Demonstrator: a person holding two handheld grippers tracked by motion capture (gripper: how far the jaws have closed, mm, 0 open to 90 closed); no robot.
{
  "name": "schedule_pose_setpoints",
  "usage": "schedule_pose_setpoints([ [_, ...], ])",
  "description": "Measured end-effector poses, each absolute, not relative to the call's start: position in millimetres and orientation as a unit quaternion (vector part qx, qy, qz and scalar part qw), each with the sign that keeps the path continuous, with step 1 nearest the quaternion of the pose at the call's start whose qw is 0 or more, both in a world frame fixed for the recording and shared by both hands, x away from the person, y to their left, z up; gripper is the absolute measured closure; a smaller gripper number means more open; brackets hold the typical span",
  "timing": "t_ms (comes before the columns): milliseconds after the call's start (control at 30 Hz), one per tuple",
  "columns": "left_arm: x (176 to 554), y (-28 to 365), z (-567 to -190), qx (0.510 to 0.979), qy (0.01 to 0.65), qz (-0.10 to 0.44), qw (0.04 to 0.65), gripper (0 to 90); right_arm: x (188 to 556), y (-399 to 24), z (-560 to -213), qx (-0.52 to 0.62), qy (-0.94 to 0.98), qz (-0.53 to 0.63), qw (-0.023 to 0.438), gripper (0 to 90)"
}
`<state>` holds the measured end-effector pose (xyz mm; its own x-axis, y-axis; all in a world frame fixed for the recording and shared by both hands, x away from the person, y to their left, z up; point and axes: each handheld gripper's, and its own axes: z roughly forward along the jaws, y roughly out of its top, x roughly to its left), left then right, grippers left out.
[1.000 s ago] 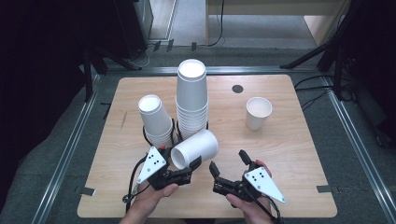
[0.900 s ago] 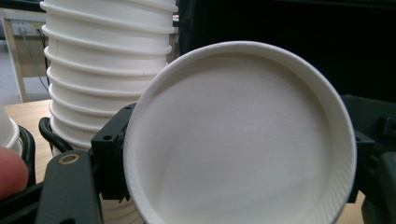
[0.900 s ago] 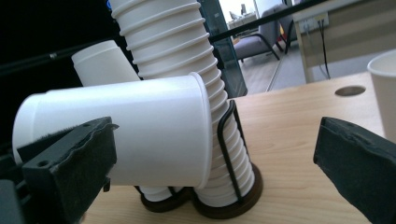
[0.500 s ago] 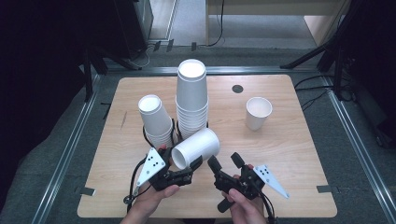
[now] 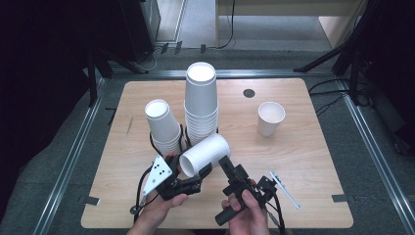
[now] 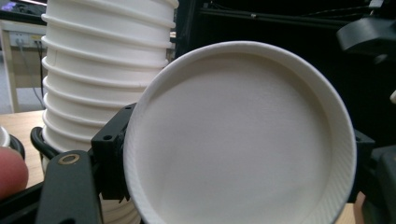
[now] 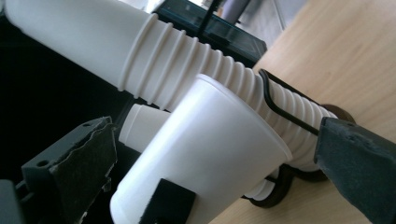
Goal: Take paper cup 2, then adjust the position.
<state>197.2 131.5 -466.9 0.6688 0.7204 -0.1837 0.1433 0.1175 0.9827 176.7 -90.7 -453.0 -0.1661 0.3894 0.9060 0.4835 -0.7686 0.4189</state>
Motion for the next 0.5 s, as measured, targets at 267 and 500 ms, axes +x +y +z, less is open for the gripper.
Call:
schedule_pose_setpoints([
  [267,194.0,126.0,-467.1,0.633,0.333,0.222,0.663,21.9,176.8,-84.3,-455.9,-0.687,-0.29,-0.661,0.088,0.0],
  [500,192.1,121.5,-468.1,0.636,0.328,0.222,0.663,21.9,180.9,-78.9,-459.7,-0.702,-0.256,-0.653,0.121,0.0],
])
